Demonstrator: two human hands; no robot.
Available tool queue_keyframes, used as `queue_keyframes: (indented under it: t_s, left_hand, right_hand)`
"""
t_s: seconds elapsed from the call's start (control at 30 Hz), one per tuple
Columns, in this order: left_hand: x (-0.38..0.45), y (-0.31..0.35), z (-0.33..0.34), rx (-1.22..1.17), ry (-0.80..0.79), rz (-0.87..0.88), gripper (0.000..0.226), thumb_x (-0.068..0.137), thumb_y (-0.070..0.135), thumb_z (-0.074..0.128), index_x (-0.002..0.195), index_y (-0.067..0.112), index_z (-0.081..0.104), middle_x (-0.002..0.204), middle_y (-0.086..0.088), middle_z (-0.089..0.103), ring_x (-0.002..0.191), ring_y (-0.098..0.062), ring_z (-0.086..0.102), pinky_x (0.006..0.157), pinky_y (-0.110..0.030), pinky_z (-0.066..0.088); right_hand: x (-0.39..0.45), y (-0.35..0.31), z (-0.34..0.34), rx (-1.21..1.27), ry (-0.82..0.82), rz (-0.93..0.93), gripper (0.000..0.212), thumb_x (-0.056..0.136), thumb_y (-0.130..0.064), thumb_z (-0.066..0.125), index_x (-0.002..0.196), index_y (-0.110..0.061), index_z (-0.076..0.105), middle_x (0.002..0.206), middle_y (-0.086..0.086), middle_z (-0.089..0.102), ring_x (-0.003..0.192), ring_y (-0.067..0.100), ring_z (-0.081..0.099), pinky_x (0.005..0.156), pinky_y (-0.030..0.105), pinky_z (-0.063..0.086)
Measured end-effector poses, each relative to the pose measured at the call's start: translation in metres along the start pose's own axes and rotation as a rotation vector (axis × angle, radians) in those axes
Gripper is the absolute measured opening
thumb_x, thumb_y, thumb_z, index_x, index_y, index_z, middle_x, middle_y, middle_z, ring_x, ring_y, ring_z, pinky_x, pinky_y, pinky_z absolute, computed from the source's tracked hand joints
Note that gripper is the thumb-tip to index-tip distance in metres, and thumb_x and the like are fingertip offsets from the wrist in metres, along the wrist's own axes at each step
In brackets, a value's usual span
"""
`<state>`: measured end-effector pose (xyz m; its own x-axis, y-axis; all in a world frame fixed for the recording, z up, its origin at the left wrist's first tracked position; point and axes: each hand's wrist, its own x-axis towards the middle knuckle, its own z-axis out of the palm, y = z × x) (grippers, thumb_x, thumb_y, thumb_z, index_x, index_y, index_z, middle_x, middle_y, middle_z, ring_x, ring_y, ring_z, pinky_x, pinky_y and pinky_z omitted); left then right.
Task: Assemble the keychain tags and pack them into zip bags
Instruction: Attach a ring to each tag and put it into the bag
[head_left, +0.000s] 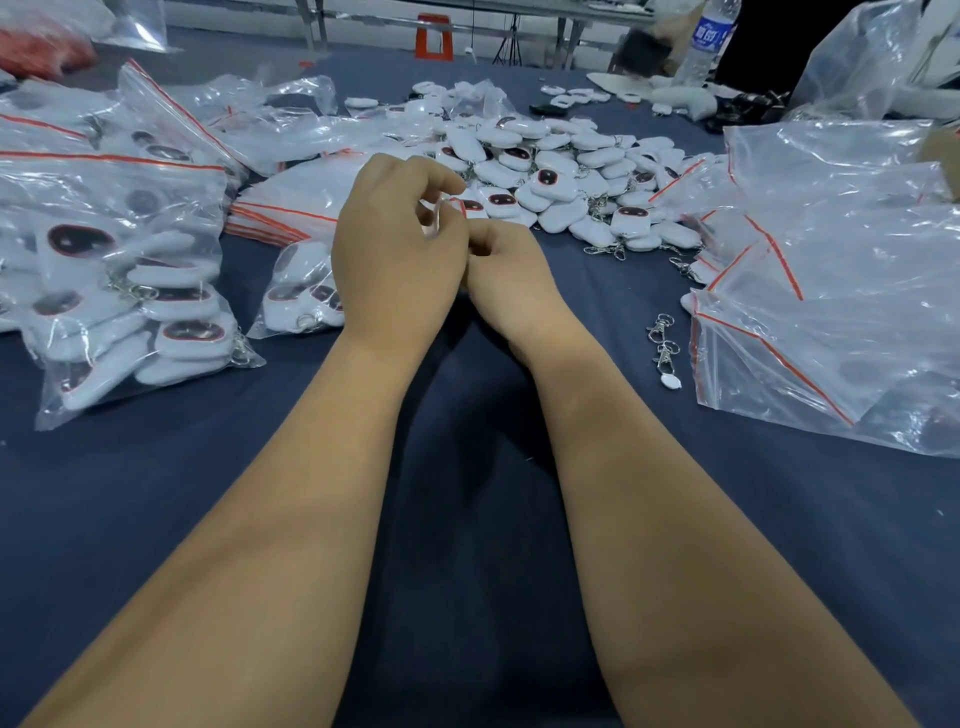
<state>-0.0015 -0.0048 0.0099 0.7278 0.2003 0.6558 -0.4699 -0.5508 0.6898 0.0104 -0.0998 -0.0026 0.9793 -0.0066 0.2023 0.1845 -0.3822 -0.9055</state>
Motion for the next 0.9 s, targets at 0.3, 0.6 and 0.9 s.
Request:
queue_keyframes:
  t_s: [0.3,0.6,0.9]
  left_hand:
    - [0.002,-0.005,0.004,0.066,-0.111,-0.032,0.022,0.084,0.011,0.053,0.096,0.022,0.067,0.096,0.009,0.049,0.080,-0.007,0.050,0.064,-0.003,0.033]
    - [-0.002,-0.014,0.010,0.383,-0.306,0.026,0.032,0.085,0.003,0.054,0.109,0.020,0.067,0.113,-0.009,0.051,0.112,-0.028,0.045,0.071,-0.031,0.031]
    - [0.005,-0.022,0.000,0.440,-0.186,-0.078,0.031,0.081,-0.001,0.054,0.101,0.020,0.066,0.098,0.002,0.036,0.110,-0.028,0.043,0.065,-0.032,0.028]
  right_hand:
    - [-0.009,-0.009,-0.006,0.271,-0.104,-0.034,0.035,0.088,0.012,0.041,0.074,-0.009,0.065,0.049,-0.011,0.057,0.042,-0.002,0.049,0.043,0.011,0.038]
    - [0.007,0.013,-0.022,-0.373,0.238,0.156,0.056,0.085,-0.015,0.050,0.139,-0.031,0.049,0.145,0.005,0.045,0.133,0.027,0.037,0.112,0.040,0.031]
    - [0.025,0.021,-0.015,-0.895,0.058,0.223,0.084,0.093,-0.065,0.039,0.156,-0.032,-0.005,0.158,0.012,0.025,0.145,0.034,0.014,0.107,0.054,0.022]
